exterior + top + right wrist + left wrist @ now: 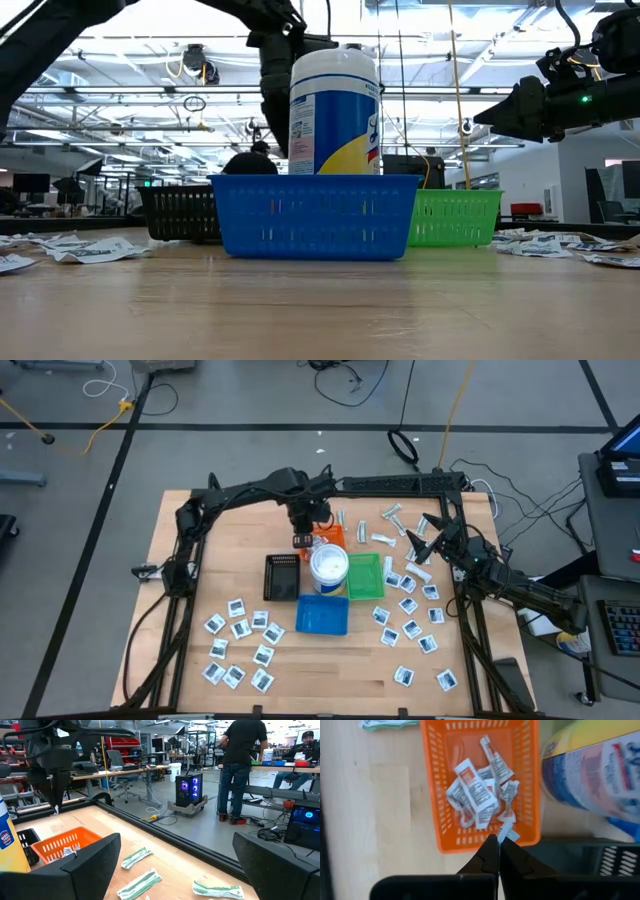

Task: Pick & Place First Aid Supplies
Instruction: Put the orange ointment pack into the orange bin

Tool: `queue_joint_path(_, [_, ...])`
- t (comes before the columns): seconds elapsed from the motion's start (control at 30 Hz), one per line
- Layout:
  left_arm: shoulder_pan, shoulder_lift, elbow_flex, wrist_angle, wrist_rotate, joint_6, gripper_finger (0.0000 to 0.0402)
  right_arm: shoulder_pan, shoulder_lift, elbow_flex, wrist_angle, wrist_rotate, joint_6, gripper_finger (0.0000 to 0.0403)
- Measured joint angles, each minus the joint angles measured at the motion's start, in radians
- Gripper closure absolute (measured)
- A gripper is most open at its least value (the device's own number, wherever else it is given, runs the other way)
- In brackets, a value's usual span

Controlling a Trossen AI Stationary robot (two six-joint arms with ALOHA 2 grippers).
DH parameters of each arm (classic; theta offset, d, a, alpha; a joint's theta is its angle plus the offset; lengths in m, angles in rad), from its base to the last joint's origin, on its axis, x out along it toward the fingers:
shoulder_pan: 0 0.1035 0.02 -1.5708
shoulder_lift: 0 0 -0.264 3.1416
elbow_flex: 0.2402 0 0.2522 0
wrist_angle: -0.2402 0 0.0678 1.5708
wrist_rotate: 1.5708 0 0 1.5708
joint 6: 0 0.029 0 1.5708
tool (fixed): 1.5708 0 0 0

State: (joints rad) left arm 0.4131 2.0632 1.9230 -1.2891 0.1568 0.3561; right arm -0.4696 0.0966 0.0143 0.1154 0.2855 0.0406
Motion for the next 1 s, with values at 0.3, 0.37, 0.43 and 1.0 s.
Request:
queue_joint_path(0.3, [-0.042,-0.001,-0.088,0.175,-0.035,-0.048,0.0401,0.000,0.000,0.000,0.000,0.000,0.000,0.0023])
queue_joint_path(0.37, [-0.045,-0.001,-0.115,0.199,-0.045,-0.051,0.0401,0.000,0.000,0.000,0.000,0.000,0.000,0.0023])
queue_joint_path(0.43, [-0.044,-0.001,-0.147,0.229,-0.068,-0.053,0.0401,0.000,0.000,0.000,0.000,0.000,0.000,0.0023])
queue_joint_path(1.0, [-0.031,-0.001,-0.234,0.299,-0.100,-0.050,0.0324,0.000,0.000,0.000,0.000,0.000,0.000,0.0023])
